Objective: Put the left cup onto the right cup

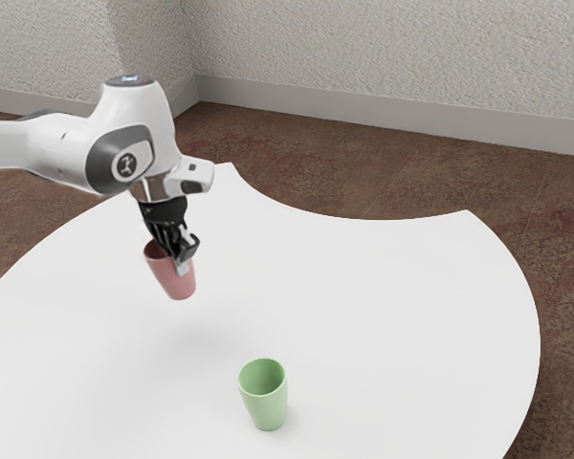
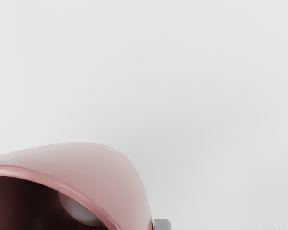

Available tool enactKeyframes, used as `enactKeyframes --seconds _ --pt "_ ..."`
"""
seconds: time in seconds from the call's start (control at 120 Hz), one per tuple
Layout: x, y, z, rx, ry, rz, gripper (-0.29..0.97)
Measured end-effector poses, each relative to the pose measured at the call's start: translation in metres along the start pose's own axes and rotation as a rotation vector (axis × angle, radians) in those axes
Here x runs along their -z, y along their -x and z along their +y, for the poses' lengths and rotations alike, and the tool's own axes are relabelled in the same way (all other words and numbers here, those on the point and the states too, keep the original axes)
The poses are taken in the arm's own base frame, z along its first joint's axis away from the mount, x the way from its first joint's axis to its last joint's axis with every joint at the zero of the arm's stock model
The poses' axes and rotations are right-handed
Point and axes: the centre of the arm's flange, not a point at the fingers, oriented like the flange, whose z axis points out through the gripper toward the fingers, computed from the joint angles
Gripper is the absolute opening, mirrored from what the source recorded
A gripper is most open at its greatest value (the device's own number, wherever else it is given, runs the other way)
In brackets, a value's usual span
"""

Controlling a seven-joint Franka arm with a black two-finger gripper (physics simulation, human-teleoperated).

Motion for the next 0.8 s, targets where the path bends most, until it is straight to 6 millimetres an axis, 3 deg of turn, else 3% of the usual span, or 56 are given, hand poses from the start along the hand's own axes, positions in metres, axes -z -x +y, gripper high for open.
enactKeyframes --seconds 0.242,0.8 --pt "0.008 -0.004 0.036 -0.067 0.004 -0.006 -0.10" --pt "0.031 0.007 0.101 -0.184 0.017 -0.024 -0.10"
